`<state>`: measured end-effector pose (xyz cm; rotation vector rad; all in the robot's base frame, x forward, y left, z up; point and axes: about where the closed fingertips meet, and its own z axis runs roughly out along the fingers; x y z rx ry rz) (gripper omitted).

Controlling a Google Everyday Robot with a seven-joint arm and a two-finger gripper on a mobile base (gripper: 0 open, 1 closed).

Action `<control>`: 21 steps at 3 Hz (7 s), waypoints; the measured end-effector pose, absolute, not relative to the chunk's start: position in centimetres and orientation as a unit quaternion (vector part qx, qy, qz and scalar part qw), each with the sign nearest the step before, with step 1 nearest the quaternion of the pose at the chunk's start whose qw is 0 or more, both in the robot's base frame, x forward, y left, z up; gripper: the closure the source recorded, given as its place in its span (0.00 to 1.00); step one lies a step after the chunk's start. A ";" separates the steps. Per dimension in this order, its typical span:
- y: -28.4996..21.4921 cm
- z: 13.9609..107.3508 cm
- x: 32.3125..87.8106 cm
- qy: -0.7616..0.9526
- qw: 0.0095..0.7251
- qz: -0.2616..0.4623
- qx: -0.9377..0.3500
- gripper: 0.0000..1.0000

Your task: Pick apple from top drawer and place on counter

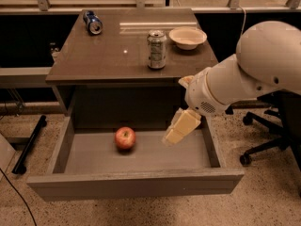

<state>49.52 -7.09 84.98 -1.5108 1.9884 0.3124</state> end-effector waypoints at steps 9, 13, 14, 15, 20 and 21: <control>8.1 65.8 57.2 0.714 0.379 0.356 -0.469 0.00; 8.8 63.1 58.7 0.726 0.389 0.389 -0.412 0.61; 7.0 64.7 58.0 0.730 0.399 0.365 -0.419 0.85; 3.5 69.0 56.6 0.730 0.411 0.326 -0.438 1.00; -3.3 93.7 53.6 0.637 0.460 0.223 -0.576 1.00; -2.2 93.0 54.0 0.642 0.475 0.240 -0.552 1.00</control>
Offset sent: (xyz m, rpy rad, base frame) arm 0.0211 0.0333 -0.0712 0.1276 0.0283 0.0228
